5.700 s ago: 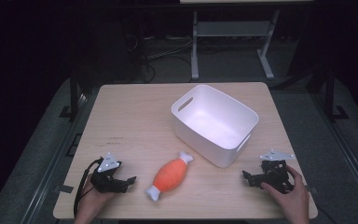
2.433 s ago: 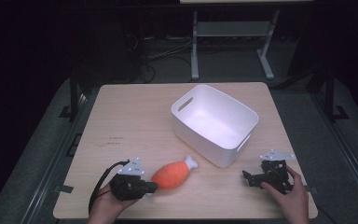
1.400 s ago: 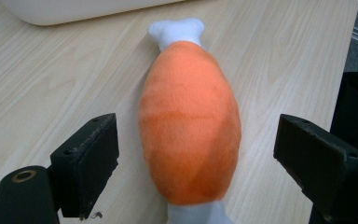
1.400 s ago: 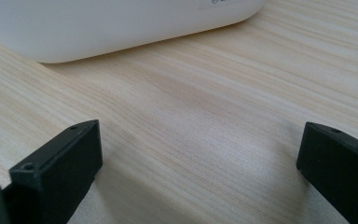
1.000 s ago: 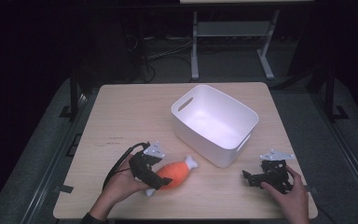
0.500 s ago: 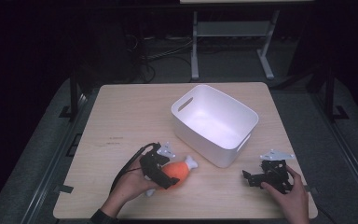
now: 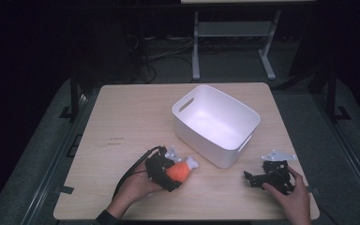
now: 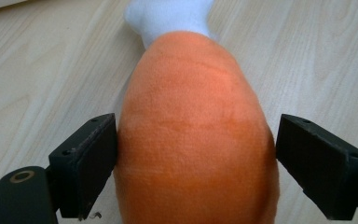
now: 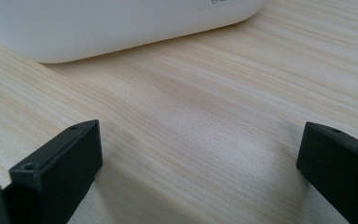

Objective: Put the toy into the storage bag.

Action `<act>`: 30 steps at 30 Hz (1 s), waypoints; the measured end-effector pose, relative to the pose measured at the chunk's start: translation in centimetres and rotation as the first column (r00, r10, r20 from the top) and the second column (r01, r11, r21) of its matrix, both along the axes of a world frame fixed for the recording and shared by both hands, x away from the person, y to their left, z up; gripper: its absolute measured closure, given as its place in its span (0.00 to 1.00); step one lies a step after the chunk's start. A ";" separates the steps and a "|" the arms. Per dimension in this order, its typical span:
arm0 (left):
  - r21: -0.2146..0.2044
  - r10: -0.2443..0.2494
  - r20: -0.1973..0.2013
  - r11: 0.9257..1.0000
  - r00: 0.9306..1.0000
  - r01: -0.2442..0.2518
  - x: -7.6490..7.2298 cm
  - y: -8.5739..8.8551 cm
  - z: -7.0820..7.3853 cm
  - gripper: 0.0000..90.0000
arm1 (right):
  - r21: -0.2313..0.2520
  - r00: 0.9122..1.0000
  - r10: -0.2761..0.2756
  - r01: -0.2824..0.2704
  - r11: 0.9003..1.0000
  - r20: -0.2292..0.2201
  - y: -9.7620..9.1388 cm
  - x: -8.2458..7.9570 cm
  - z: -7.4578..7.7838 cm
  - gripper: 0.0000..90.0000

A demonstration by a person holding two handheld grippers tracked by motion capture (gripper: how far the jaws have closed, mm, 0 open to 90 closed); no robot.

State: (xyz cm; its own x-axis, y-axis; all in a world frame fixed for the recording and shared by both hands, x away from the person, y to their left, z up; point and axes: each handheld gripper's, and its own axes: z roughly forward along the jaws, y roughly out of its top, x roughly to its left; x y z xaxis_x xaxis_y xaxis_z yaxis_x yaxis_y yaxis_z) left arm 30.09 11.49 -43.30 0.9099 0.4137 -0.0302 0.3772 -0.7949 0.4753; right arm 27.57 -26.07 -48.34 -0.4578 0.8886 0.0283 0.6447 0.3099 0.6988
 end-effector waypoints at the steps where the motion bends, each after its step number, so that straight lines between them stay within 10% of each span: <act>1: 0.006 0.001 0.001 1.000 1.000 -0.001 0.0 0.0 -0.1 0.14 | 0.000 1.000 0.000 0.000 1.000 0.000 0.0 0.0 0.0 0.00; 30: 0.036 0.010 -0.008 0.999 1.000 -0.009 0.0 -0.6 -1.3 0.15 | 0.000 1.000 0.000 0.000 1.000 0.000 0.0 0.0 0.0 0.00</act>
